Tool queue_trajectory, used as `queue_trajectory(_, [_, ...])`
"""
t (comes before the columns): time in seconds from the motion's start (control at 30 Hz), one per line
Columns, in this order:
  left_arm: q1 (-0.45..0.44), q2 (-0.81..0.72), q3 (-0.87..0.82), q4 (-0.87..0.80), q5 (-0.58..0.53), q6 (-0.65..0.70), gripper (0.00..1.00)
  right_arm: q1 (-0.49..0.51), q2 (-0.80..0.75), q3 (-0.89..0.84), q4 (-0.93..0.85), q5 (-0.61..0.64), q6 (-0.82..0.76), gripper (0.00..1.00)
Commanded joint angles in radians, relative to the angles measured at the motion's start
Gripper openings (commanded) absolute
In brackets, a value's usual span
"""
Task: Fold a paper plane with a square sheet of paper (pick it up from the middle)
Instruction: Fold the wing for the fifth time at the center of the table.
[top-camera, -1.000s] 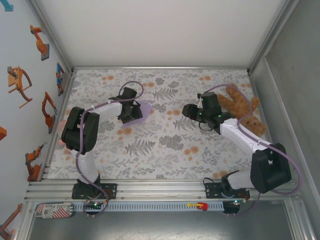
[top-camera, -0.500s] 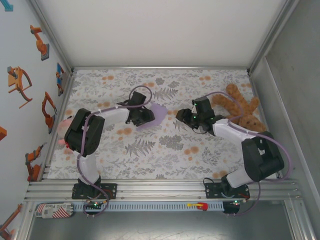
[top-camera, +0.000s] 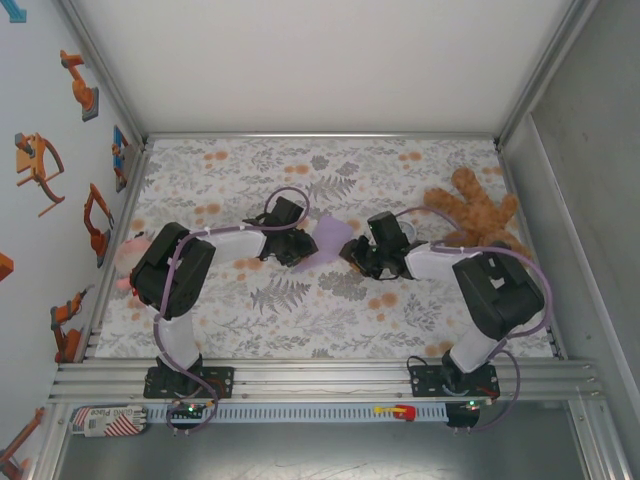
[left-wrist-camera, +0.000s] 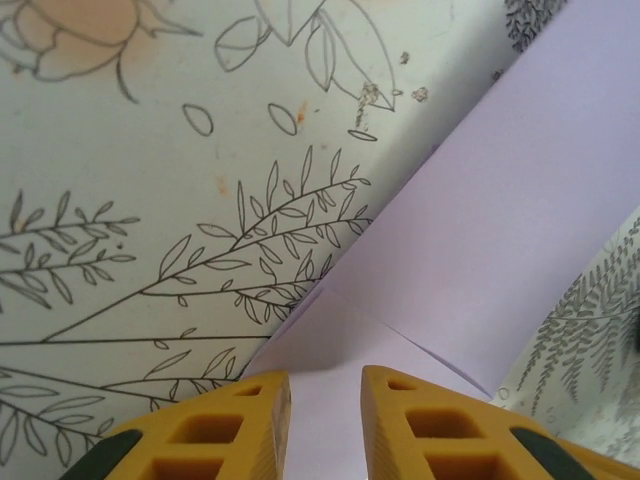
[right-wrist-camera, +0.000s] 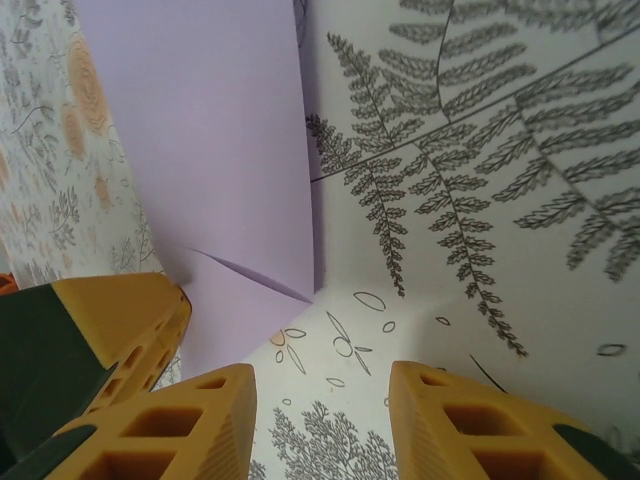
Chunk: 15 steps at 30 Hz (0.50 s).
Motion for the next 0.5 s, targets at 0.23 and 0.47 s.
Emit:
queue_trajectory(0.23, [0.013, 0.023, -0.084, -0.046, 0.067, -0.082, 0.23, 0.020, 0.067, 0.036, 0.060, -0.010, 0.073, 0.39])
queue_trajectory(0.47, [0.031, 0.023, -0.118, 0.001, 0.108, -0.099, 0.22, 0.020, 0.106, 0.041, 0.118, -0.013, 0.094, 0.35])
